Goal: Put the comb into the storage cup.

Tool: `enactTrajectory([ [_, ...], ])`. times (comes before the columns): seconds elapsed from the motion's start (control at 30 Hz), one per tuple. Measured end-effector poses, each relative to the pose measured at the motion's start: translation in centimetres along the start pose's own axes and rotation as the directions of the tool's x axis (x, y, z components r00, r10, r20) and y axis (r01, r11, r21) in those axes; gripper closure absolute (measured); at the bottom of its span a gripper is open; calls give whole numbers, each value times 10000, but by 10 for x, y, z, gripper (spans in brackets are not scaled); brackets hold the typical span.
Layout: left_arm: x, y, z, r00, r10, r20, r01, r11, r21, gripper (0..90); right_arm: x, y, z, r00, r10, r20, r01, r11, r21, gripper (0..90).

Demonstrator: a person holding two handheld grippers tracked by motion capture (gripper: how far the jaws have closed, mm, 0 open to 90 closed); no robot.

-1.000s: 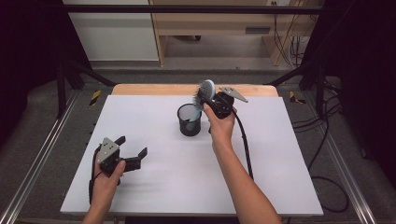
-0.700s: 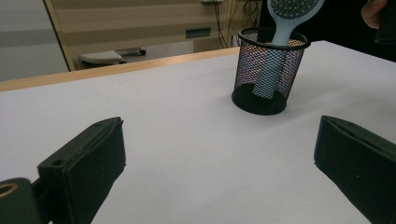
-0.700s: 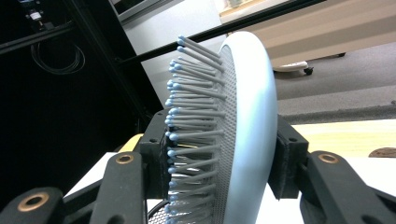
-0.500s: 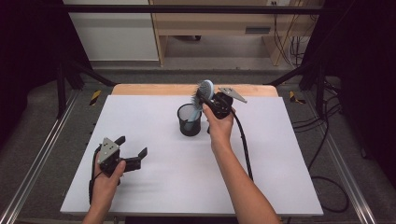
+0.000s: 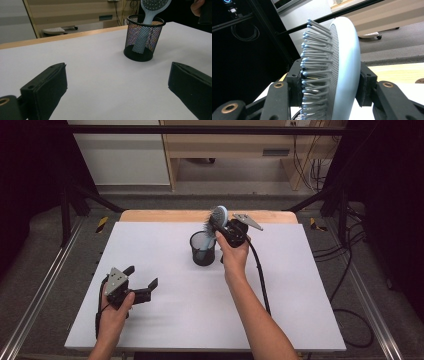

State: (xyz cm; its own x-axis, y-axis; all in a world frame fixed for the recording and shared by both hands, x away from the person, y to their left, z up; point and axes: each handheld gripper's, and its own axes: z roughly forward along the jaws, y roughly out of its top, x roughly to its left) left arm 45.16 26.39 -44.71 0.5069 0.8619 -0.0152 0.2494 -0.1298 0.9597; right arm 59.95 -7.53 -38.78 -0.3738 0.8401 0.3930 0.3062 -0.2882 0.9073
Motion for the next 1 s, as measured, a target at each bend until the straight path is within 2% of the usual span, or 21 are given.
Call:
enactTrajectory([
  [0.47, -1, 0, 1, 10000, 14, 24, -15, 10000, 23, 21, -3, 1, -2, 9999, -72, -86, 73, 9999, 137, 485],
  [0.83, -1, 0, 1, 10000, 20, 25, -21, 10000, 38, 21, -8, 2, -3, 9998, 67, -181, -61, 9995, 322, 473],
  [1.0, -1, 0, 1, 10000, 25, 26, -25, 10000, 39, 21, -9, 2, -4, 9998, -48, -195, 55, 9994, 340, 467],
])
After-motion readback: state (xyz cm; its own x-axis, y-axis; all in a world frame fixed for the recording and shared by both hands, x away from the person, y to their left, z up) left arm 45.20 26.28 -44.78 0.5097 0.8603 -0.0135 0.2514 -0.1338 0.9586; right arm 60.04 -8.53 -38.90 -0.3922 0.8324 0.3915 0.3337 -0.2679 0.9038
